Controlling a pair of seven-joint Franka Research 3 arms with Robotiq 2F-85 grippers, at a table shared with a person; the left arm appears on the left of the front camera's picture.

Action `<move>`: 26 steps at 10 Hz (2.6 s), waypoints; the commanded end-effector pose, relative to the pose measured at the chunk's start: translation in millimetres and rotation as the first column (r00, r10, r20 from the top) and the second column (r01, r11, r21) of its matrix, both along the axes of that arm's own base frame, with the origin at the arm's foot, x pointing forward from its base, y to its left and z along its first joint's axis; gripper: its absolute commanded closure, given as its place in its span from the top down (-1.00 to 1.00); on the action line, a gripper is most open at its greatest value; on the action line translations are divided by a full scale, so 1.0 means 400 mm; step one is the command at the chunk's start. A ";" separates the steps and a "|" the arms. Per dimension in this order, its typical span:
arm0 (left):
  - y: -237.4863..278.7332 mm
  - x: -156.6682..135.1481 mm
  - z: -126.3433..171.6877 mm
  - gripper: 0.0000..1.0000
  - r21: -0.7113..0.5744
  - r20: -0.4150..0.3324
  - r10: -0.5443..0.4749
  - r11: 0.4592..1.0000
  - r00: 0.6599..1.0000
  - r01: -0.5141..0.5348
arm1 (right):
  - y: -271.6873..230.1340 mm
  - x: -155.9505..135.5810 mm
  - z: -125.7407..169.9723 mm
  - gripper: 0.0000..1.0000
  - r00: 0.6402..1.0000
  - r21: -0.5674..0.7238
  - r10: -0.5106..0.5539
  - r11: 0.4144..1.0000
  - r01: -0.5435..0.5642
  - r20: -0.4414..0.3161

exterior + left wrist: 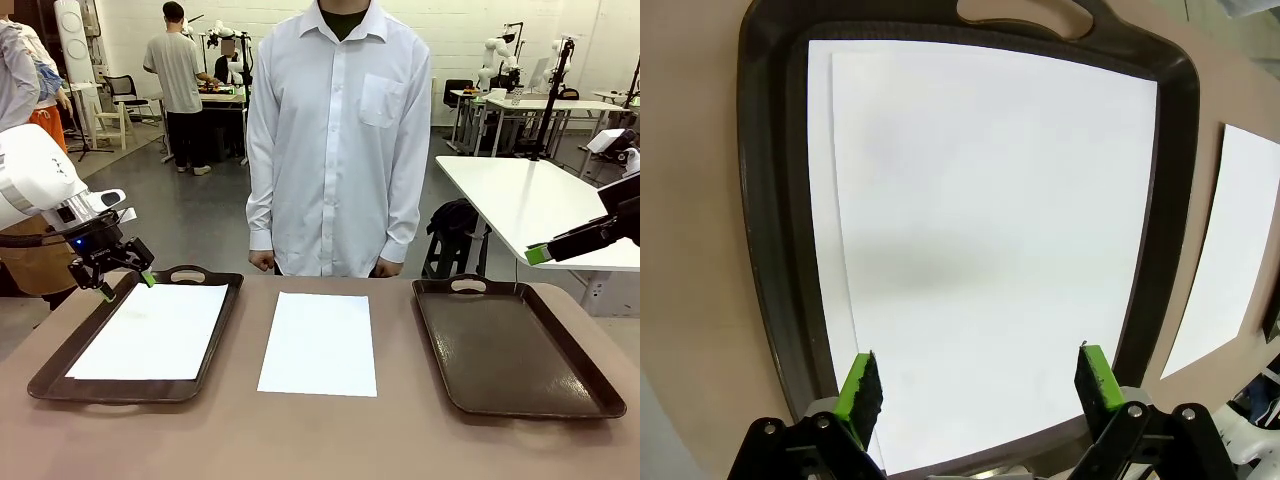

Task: Sort the A4 documents.
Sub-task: Place the A4 Paper in the designated Handle tray, then receive the A4 Paper.

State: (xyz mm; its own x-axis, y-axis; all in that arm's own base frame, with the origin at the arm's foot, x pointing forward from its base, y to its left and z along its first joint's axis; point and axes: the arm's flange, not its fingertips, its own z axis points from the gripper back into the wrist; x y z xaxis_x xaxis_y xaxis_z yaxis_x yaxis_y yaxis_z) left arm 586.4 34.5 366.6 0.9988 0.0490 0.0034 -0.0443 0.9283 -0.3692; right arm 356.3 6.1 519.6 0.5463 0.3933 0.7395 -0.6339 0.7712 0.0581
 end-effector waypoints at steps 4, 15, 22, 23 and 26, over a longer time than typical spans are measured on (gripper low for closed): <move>0.004 0.001 0.000 1.00 -0.001 0.005 -0.020 1.000 1.000 0.020 | 0.001 0.000 -0.002 1.00 1.000 0.001 0.002 1.000 -0.002 -0.002; -0.035 -0.027 0.059 1.00 0.032 0.076 -0.047 0.999 0.996 0.044 | 0.001 0.000 -0.002 1.00 1.000 0.001 0.002 1.000 -0.002 -0.002; -0.038 -0.316 0.450 1.00 0.145 0.620 -0.422 0.890 0.661 0.432 | 0.001 0.000 -0.002 1.00 1.000 0.001 0.002 1.000 -0.002 -0.002; -0.016 -0.322 0.442 1.00 0.109 0.631 -0.403 0.892 0.663 0.439 | 0.001 0.000 -0.002 1.00 1.000 0.001 0.002 1.000 -0.002 -0.002; 0.030 -0.370 0.438 1.00 0.076 0.663 -0.510 0.774 0.547 0.629 | 0.001 0.000 -0.002 1.00 1.000 0.001 0.002 1.000 -0.002 -0.002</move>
